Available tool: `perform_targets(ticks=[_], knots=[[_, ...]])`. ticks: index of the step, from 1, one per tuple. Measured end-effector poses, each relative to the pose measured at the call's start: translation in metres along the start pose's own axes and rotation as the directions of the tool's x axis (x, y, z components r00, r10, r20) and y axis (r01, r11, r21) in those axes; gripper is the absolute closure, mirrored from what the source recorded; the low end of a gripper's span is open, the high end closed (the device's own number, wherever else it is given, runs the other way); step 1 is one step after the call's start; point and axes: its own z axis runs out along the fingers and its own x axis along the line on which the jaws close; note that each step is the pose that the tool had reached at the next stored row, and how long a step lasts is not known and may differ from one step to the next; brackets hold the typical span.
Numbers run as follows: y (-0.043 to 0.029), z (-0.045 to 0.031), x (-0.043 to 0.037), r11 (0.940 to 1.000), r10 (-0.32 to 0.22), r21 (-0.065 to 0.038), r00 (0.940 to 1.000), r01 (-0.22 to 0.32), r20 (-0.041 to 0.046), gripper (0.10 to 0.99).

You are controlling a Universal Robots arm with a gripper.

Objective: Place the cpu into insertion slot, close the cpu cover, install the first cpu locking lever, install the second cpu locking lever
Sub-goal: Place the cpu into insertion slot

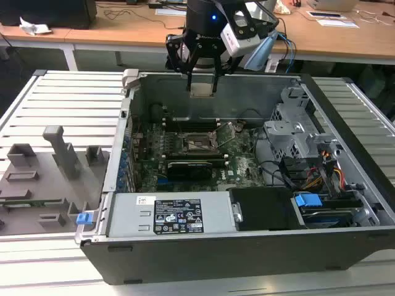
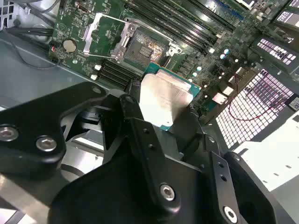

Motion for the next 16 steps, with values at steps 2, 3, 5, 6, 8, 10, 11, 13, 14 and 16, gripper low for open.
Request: perform_targets(ticks=[2, 3, 5, 6, 8, 10, 11, 13, 14, 16], knots=[[0.0000, 0.0000, 0.0000, 1.0000, 0.003, 0.000, 1.0000, -0.003, 0.0002, 0.557], [0.0000, 0.0000, 0.0000, 1.0000, 0.006, 0.000, 1.0000, -0.006, 0.0005, 0.557], [0.0000, 0.0000, 0.0000, 1.0000, 0.010, 0.000, 1.0000, -0.010, 0.0009, 0.557], [0.0000, 0.0000, 0.0000, 0.9999, 0.012, 0.000, 0.9999, -0.012, 0.0010, 0.557], [0.0000, 0.0000, 0.0000, 0.9999, 0.017, 0.000, 0.9999, -0.017, 0.0015, 0.557], [0.0000, 0.0000, 0.0000, 0.9998, 0.022, 0.000, 0.9998, -0.022, 0.0020, 0.557], [0.0000, 0.0000, 0.0000, 0.9997, 0.025, 0.000, 0.9997, -0.025, 0.0022, 0.557], [0.0000, 0.0000, 0.0000, 0.9995, 0.032, -0.001, 0.9995, -0.032, 0.0029, 0.557], [0.0000, 0.0000, 0.0000, 0.9994, 0.034, -0.001, 0.9994, -0.034, 0.0030, 0.557], [0.0000, 0.0000, 0.0000, 0.9991, 0.043, -0.001, 0.9991, -0.043, 0.0038, 0.557]])
